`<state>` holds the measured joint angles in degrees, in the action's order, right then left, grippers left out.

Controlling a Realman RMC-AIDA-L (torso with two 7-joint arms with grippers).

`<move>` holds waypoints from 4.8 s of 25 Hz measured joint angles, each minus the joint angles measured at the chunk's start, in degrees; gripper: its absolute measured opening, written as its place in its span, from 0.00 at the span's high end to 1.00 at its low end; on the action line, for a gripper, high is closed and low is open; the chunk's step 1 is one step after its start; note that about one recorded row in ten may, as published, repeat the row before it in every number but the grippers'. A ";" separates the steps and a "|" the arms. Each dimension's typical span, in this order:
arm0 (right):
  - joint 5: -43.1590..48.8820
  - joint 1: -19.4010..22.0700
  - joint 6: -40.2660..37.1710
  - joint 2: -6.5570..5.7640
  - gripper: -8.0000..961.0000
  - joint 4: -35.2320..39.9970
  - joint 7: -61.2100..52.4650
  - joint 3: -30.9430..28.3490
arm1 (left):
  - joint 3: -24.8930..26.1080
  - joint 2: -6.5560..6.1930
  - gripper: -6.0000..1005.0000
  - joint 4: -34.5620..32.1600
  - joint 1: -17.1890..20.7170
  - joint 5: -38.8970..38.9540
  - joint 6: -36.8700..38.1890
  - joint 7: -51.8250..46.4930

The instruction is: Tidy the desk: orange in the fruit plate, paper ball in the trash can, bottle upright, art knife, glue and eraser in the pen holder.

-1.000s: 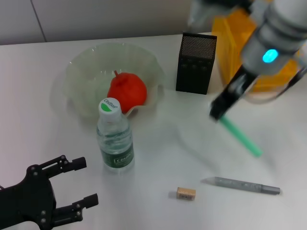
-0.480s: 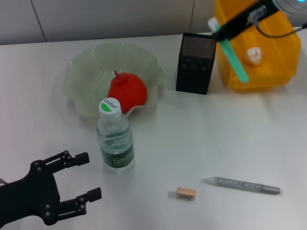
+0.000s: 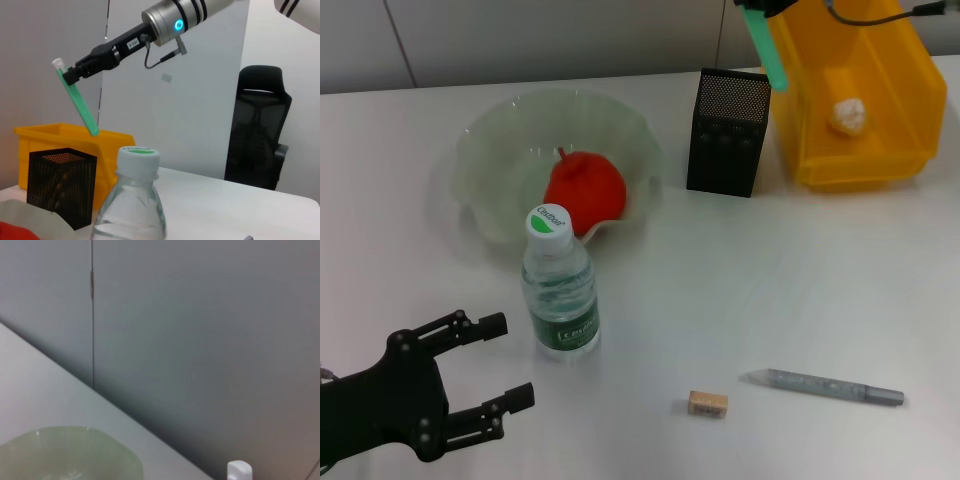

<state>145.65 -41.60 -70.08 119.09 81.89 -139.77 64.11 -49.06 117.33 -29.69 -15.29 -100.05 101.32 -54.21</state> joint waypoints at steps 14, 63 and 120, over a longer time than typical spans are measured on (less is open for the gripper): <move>-7.13 0.70 13.27 0.13 0.82 -13.58 9.29 3.29 | 0.89 0.36 0.22 0.61 -0.40 0.04 -0.11 -0.02; -5.44 -10.47 -30.48 0.66 0.38 -10.89 -16.61 35.26 | -0.26 -0.09 0.22 0.61 -1.18 -5.37 2.82 -0.47; -12.04 -16.42 -18.04 0.77 0.77 -24.01 -20.51 54.18 | 0.21 0.61 0.22 0.69 -1.92 -7.93 1.16 -0.44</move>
<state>133.61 -58.02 -88.11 119.87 57.88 -160.28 118.28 -48.85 117.95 -29.00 -17.21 -107.99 102.48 -54.65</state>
